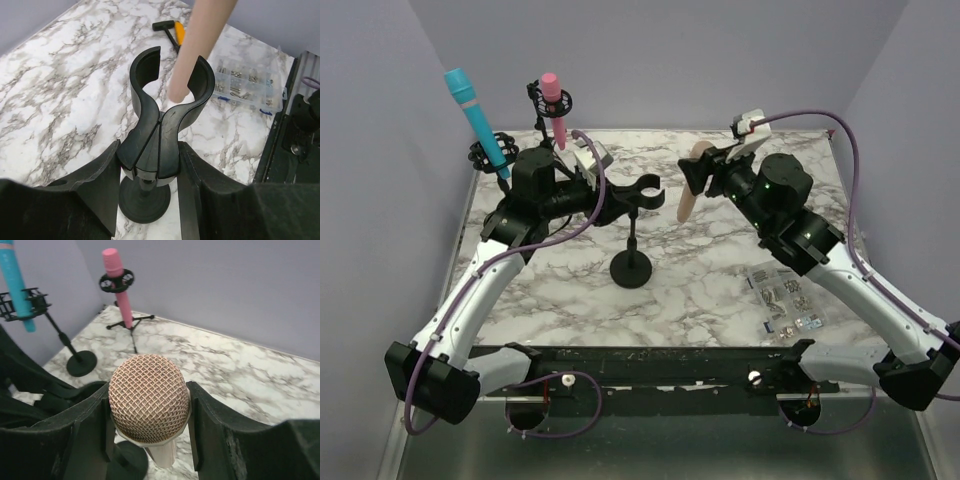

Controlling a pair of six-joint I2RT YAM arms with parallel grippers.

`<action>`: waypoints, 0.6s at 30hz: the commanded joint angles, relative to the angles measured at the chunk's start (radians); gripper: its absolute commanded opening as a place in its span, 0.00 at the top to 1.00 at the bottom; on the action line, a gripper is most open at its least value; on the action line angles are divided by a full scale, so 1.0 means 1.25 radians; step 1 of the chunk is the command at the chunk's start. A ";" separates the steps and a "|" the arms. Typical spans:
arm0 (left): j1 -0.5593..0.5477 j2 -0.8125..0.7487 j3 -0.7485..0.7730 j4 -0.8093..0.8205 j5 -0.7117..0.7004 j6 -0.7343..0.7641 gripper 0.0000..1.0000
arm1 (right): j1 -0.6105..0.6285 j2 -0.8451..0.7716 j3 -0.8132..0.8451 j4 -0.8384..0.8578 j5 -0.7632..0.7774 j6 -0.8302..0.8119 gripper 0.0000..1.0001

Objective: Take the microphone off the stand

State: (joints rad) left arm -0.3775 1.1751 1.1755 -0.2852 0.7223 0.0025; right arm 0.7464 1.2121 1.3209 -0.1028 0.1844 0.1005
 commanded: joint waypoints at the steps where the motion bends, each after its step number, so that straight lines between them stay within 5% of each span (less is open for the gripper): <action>1: 0.000 -0.058 -0.032 0.097 -0.097 0.002 1.00 | -0.002 -0.075 -0.064 -0.005 0.187 -0.003 0.99; 7: -0.015 -0.093 -0.061 0.126 -0.259 -0.021 1.00 | -0.002 -0.132 -0.126 -0.030 0.313 -0.001 0.99; 11: -0.024 -0.084 -0.053 0.108 -0.272 -0.013 1.00 | -0.002 -0.116 -0.156 -0.062 0.392 0.007 0.99; 14: -0.030 -0.075 -0.038 0.084 -0.275 -0.013 0.72 | -0.003 -0.099 -0.177 -0.066 0.416 0.040 0.99; 18: -0.033 -0.082 -0.038 0.079 -0.274 -0.010 0.52 | -0.002 -0.073 -0.188 -0.061 0.395 0.075 0.99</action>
State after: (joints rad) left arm -0.4107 1.0878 1.0981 -0.2214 0.4171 -0.0269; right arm 0.7456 1.0939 1.0966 -0.1738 0.6319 0.1375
